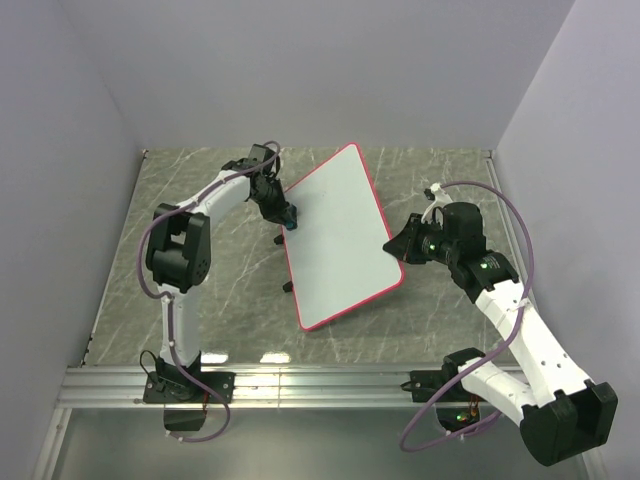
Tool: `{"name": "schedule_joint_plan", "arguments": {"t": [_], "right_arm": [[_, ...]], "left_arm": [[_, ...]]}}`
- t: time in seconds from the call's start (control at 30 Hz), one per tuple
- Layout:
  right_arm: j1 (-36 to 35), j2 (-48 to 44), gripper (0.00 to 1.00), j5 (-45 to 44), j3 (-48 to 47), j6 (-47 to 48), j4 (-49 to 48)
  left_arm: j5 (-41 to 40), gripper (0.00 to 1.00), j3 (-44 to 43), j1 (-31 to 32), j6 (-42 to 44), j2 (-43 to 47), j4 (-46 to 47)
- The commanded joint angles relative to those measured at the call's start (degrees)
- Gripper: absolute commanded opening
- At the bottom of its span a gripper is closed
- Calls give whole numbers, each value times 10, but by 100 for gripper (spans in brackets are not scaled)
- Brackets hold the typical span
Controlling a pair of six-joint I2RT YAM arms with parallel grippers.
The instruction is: Erase the whiteboard
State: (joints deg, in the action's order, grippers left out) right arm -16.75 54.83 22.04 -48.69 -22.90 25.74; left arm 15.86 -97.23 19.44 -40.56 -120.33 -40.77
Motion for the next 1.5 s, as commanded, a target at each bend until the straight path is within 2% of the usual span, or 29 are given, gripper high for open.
{"name": "schedule_joint_plan", "arguments": {"t": [0.0,0.1,0.2,0.23,0.33,0.37,0.57,0.63,0.8,1.0,1.1,1.3,1.47], "right_arm": [[-23,10,0,13,10,46,19],[-24,9,0,14,11,47,17],[-30,10,0,11,11,48,18],[-33,8,0,9,12,50,18],[-38,7,0,0,12,51,20],[-39,6,0,-1,12,51,22],[-39,-1,0,-9,15,51,21],[-41,-1,0,-9,15,51,19],[-42,1,0,-6,13,51,19],[-46,-9,0,-7,17,51,19],[-47,-9,0,-7,16,51,21],[-47,-9,0,-7,18,51,21],[-49,-9,0,-5,18,50,18]], "left_arm": [[-10,0,3,9,12,22,5],[28,0,-52,12,4,0,12],[79,0,-146,29,6,-47,14],[86,0,-210,36,9,-76,0],[116,0,-320,70,14,-121,-26],[126,0,-328,74,11,-123,-19],[169,0,-241,81,-40,-66,72],[171,0,-229,81,-37,-54,66],[90,0,-203,76,-10,-40,5],[-21,0,-71,25,-48,-24,-24],[-42,0,-48,9,-49,-29,-27],[-33,0,-80,-4,-36,-29,-26],[14,0,-121,4,-33,-25,-5]]}}
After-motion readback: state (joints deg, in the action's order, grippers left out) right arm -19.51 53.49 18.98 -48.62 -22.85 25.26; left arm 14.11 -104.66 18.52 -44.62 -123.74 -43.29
